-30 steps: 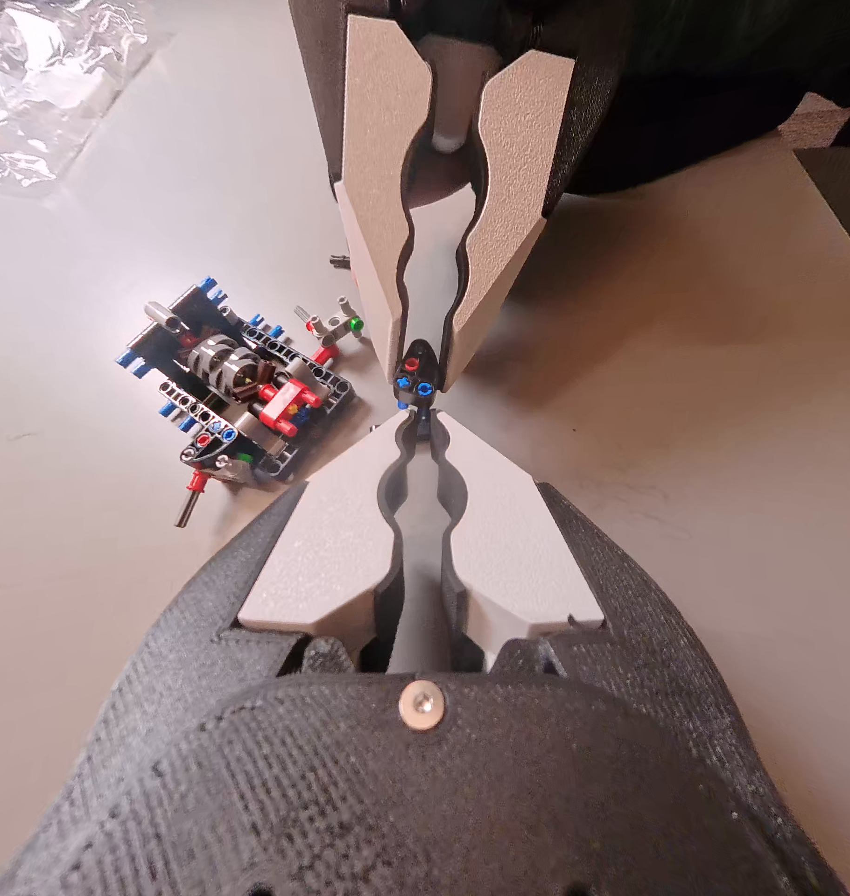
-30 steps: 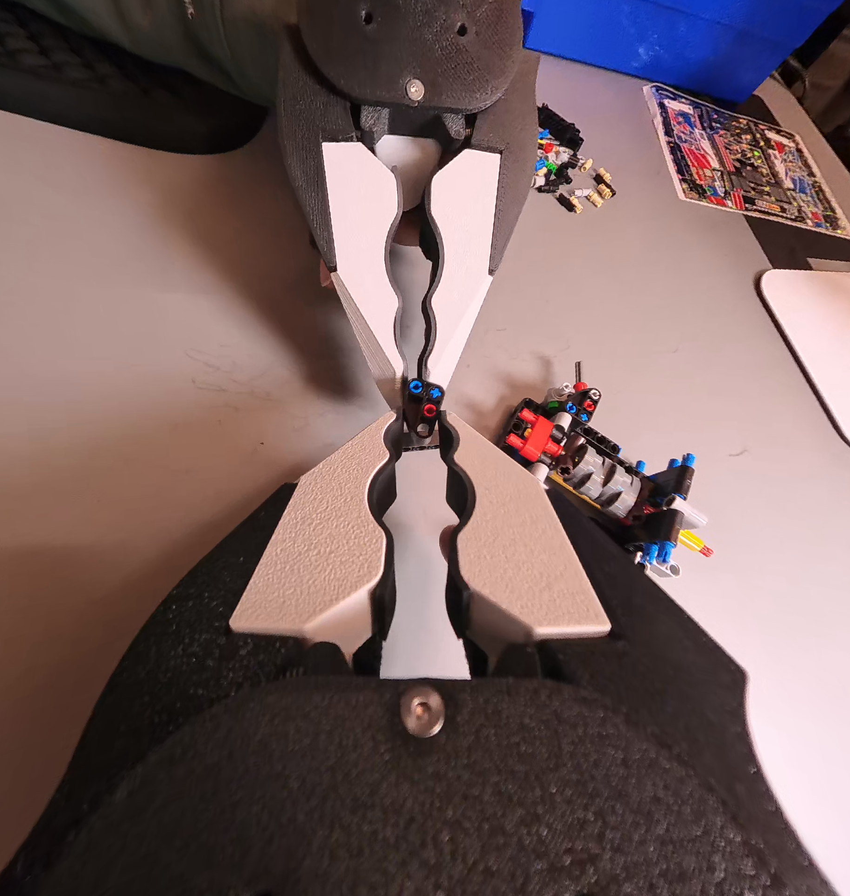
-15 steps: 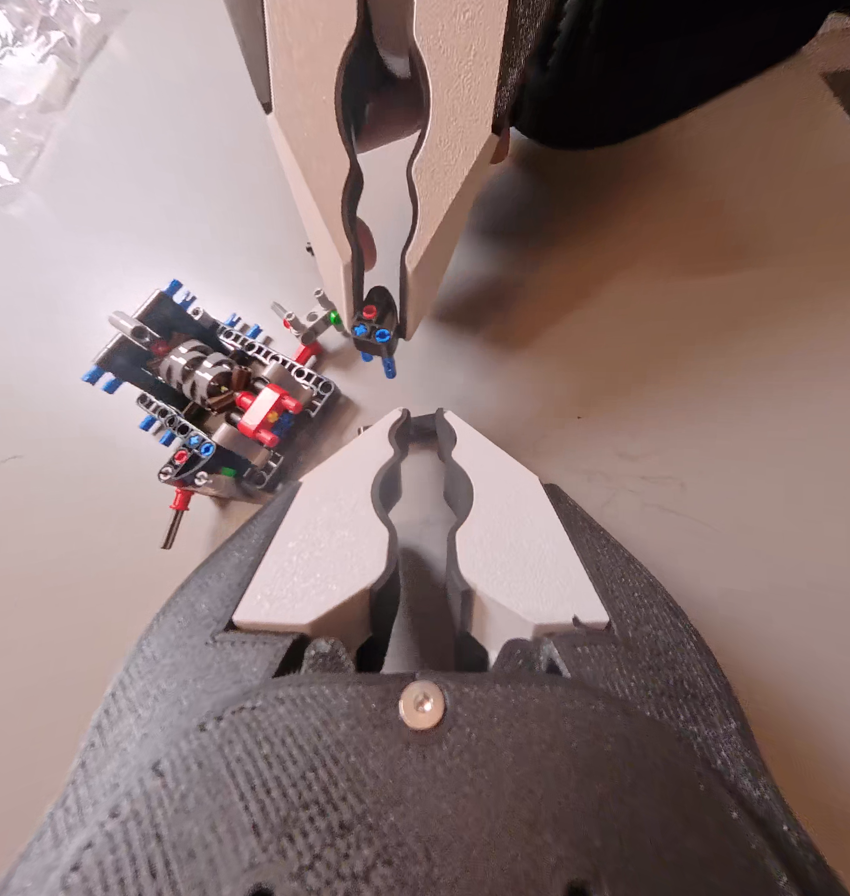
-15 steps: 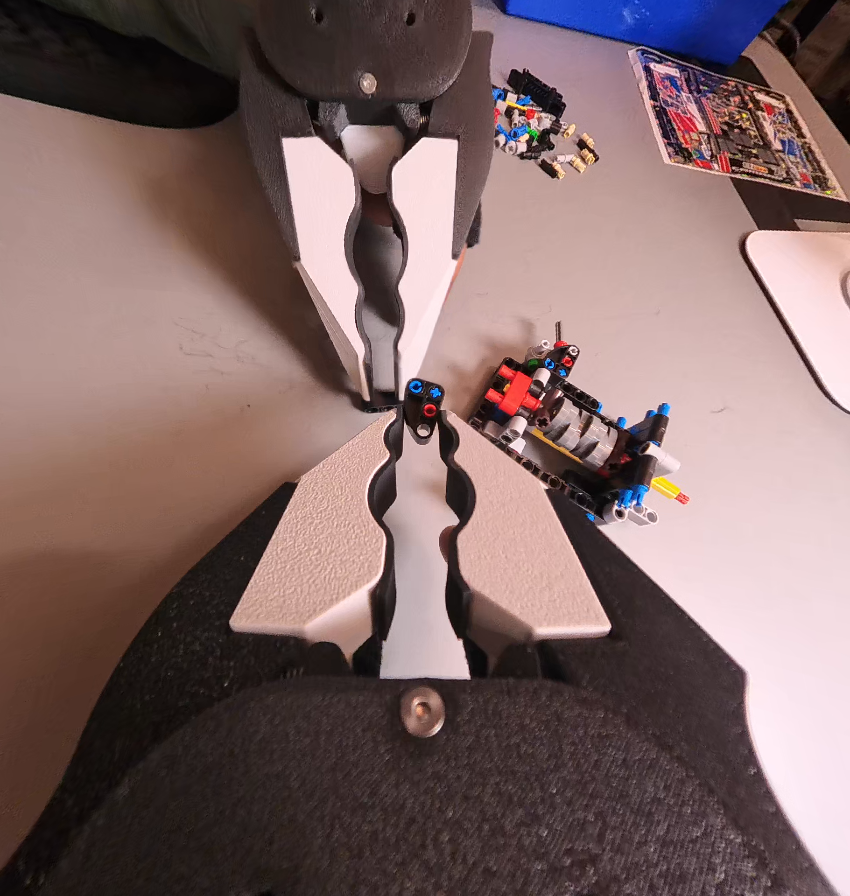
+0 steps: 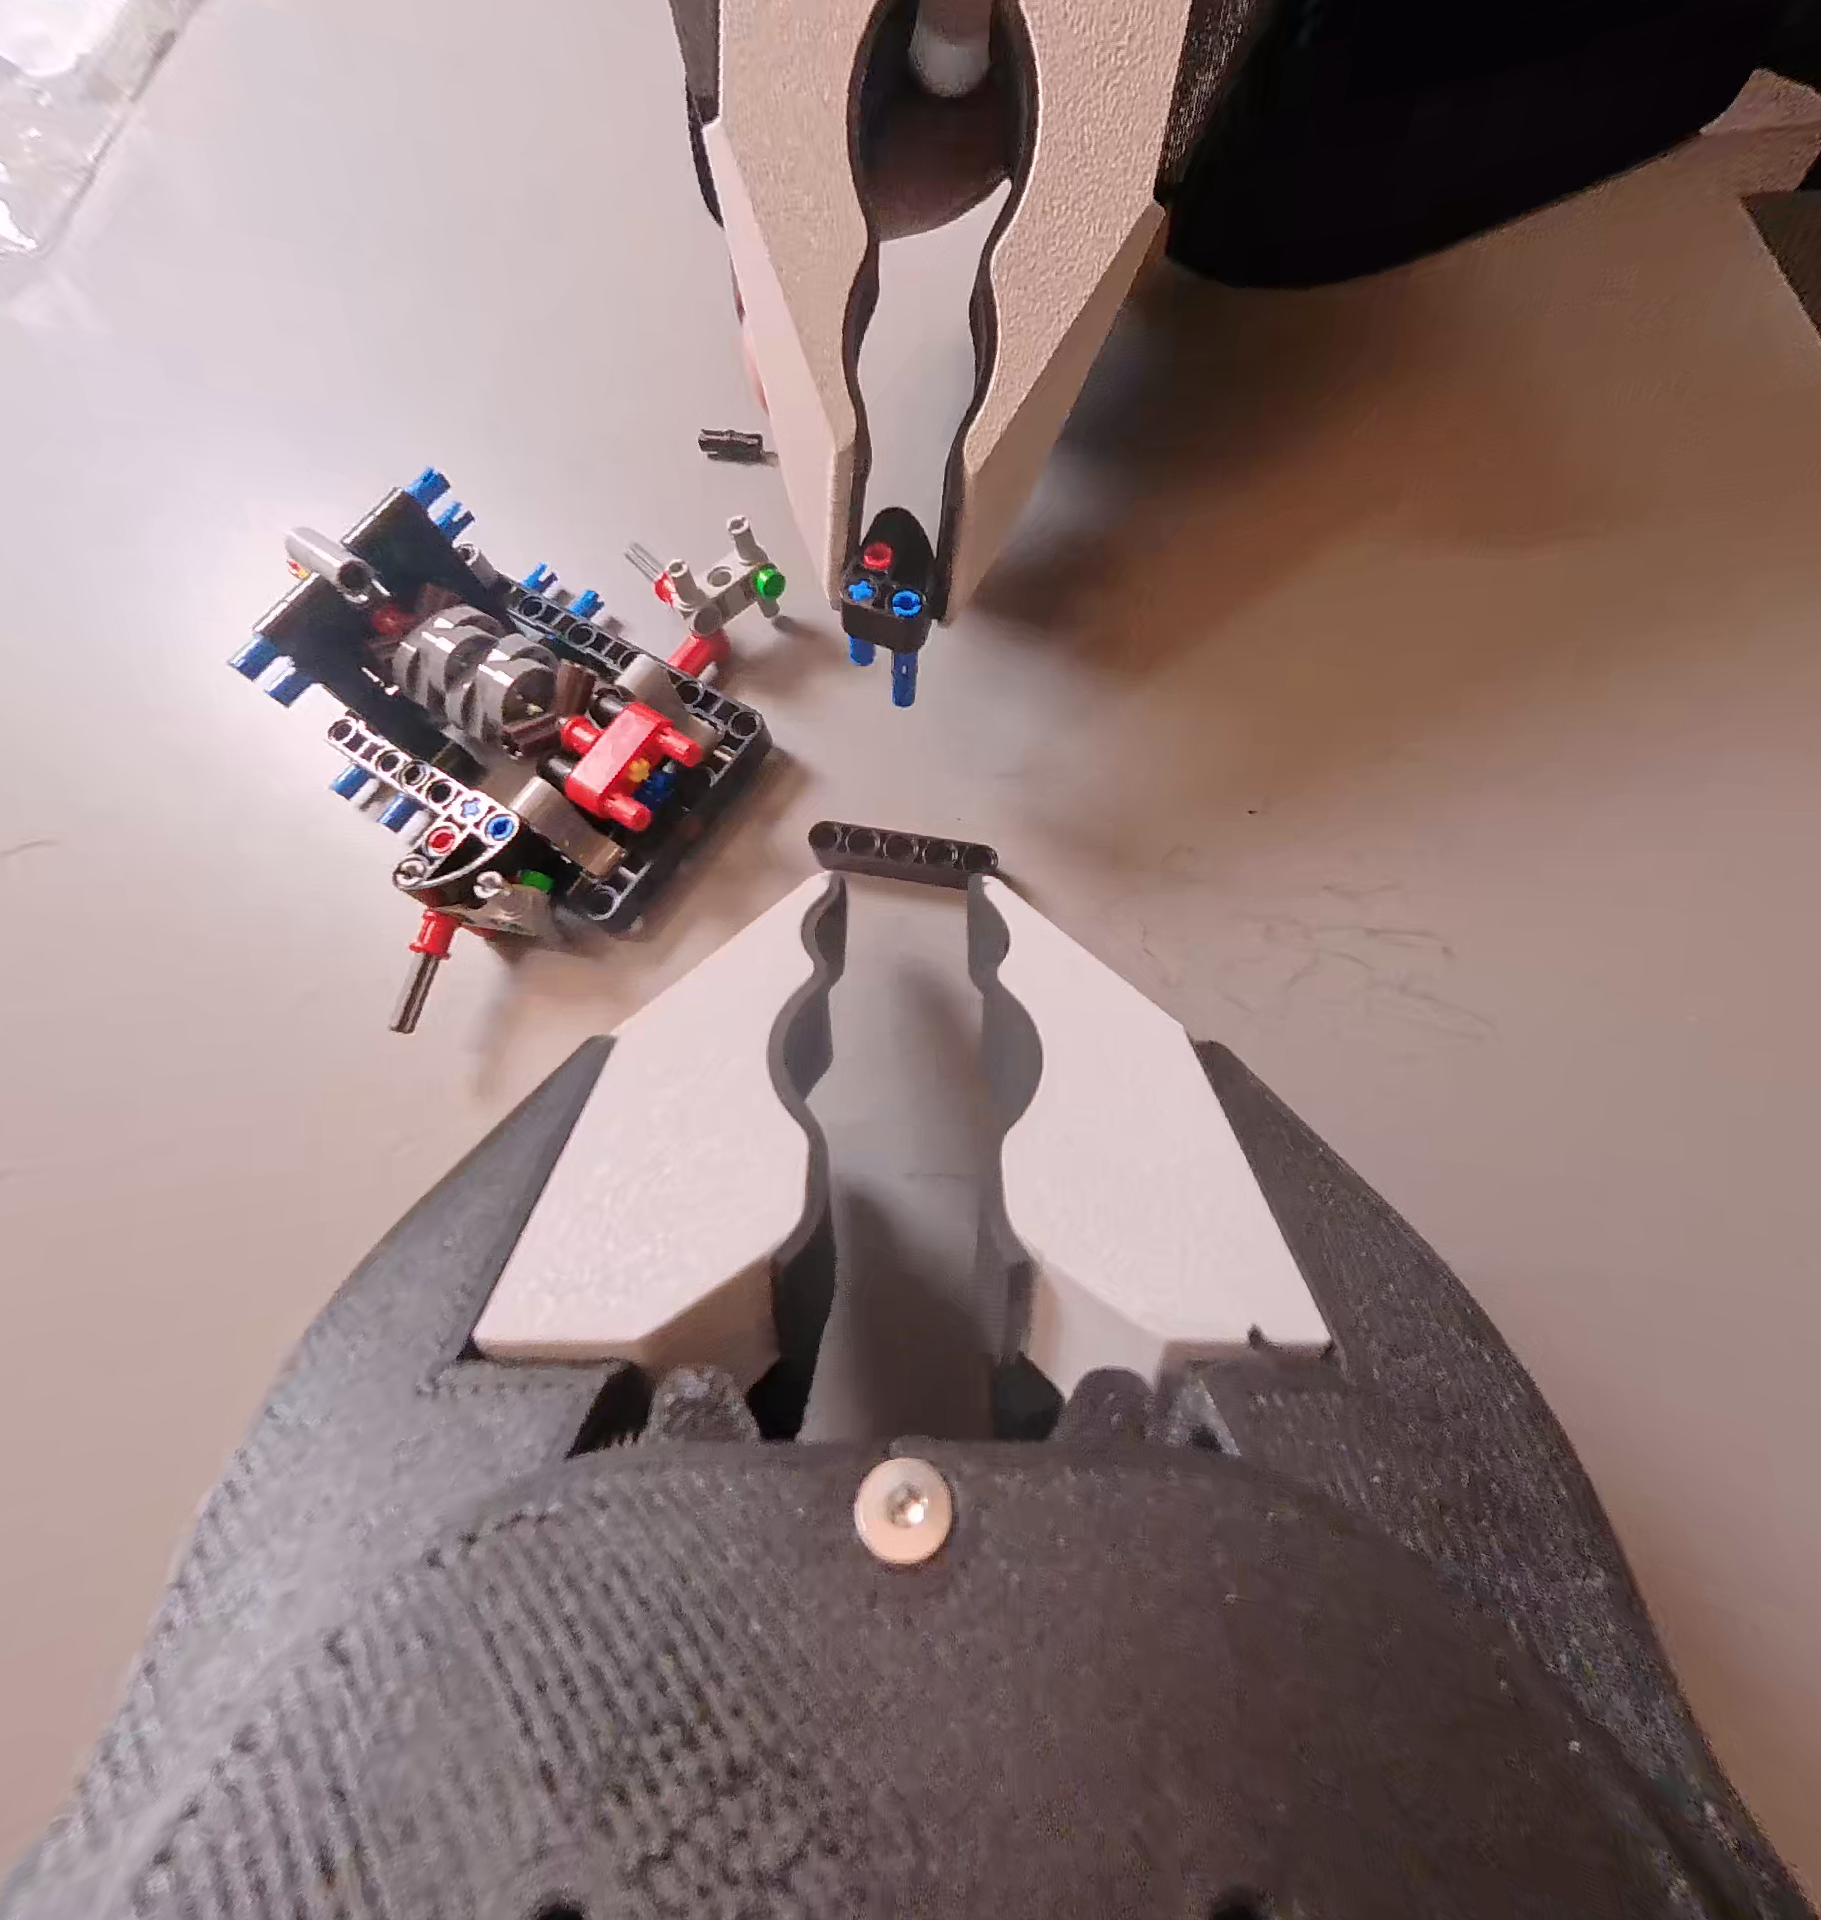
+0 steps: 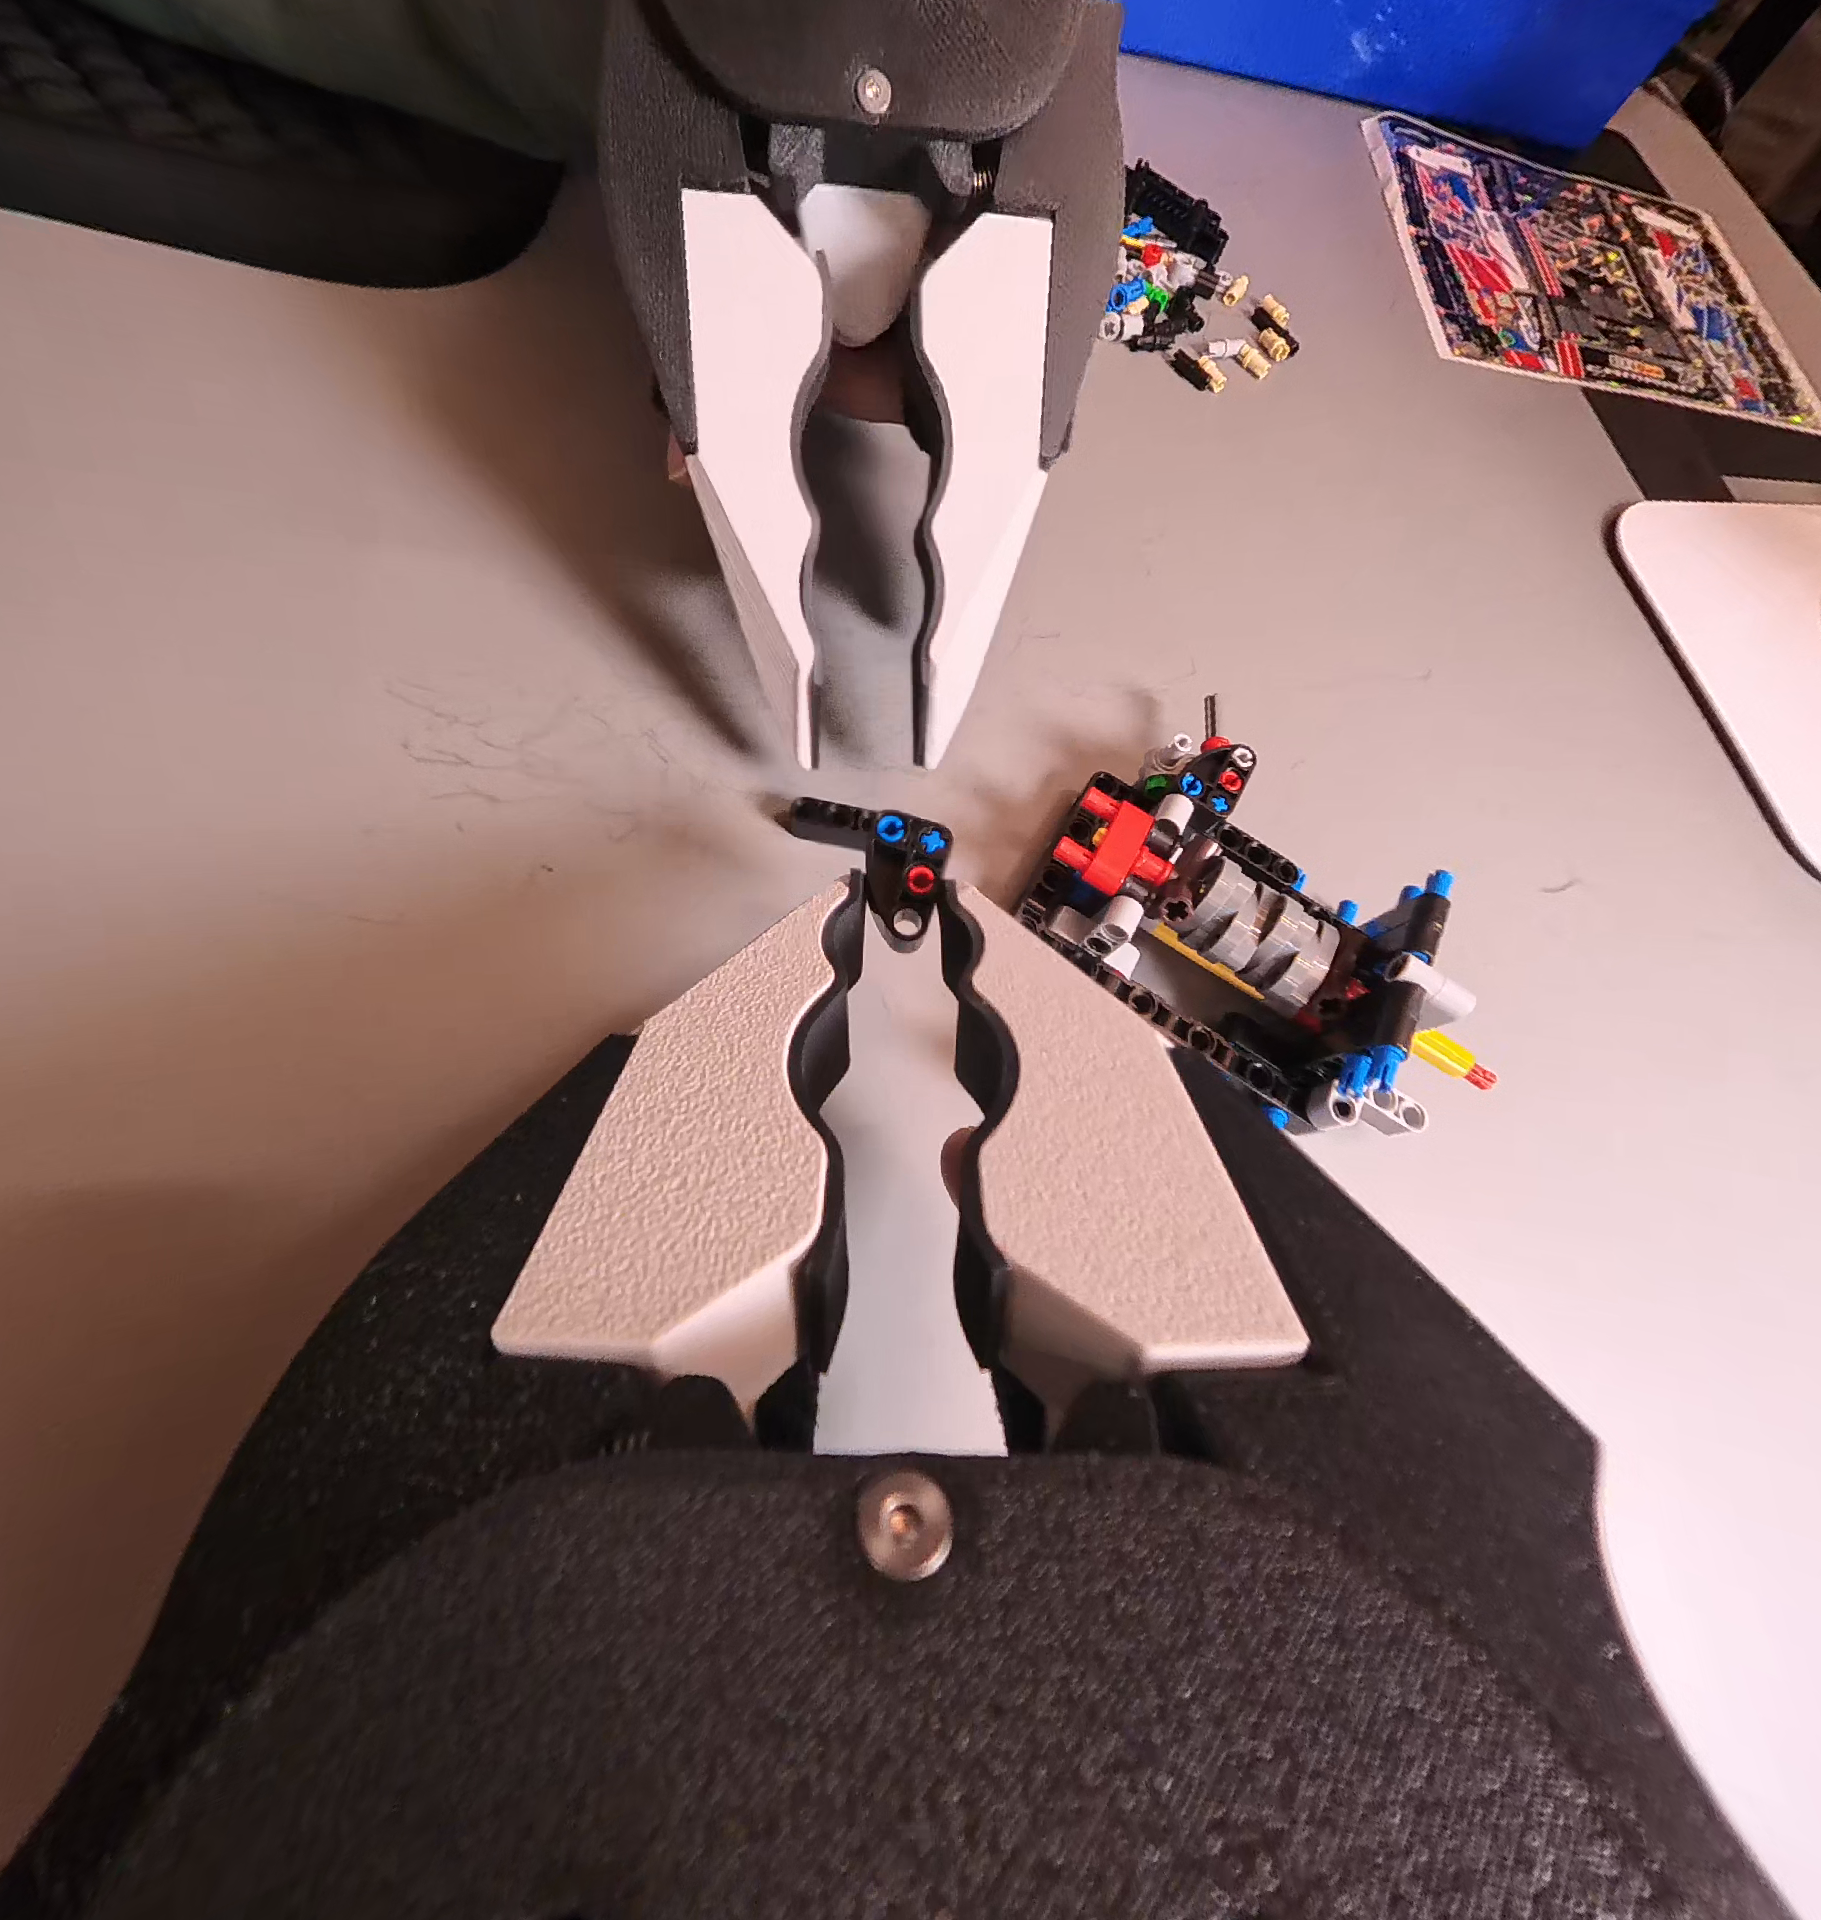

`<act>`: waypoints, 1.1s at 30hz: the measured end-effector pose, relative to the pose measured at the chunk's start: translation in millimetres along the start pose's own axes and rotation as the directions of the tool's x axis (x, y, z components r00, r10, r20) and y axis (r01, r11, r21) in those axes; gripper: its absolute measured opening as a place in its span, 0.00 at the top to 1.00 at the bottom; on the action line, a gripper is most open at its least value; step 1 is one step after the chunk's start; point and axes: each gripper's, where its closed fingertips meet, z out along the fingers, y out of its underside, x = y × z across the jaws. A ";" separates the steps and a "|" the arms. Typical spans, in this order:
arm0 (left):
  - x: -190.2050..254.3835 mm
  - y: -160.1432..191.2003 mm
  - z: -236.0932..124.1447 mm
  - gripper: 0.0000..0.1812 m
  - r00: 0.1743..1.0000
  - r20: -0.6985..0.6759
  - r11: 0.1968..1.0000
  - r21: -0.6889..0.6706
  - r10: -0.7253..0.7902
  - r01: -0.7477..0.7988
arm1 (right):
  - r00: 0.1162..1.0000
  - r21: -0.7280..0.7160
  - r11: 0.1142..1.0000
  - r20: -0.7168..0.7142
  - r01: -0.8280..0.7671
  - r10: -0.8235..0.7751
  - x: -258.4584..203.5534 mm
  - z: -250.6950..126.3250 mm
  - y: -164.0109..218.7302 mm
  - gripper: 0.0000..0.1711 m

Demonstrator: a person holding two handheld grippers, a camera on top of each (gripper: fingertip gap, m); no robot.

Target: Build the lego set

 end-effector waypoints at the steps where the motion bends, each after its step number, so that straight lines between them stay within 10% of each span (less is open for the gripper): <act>1: 0.7 0.1 0.6 0.86 1.000 -0.002 1.000 0.000 0.006 -0.006 | 1.000 0.004 1.000 0.006 0.000 0.000 -1.4 0.9 -1.4 0.93; 9: 2.2 1.0 10.2 0.74 0.997 -0.063 0.999 -0.016 0.037 -0.038 | 0.998 -0.008 1.000 0.058 0.020 -0.019 -14.3 13.2 -4.3 0.93; 33: 12.3 -25.7 -10.2 0.88 0.953 -0.219 0.960 0.137 -0.211 0.244 | 0.998 0.081 0.996 0.033 0.043 -0.046 -13.2 15.2 -20.4 0.93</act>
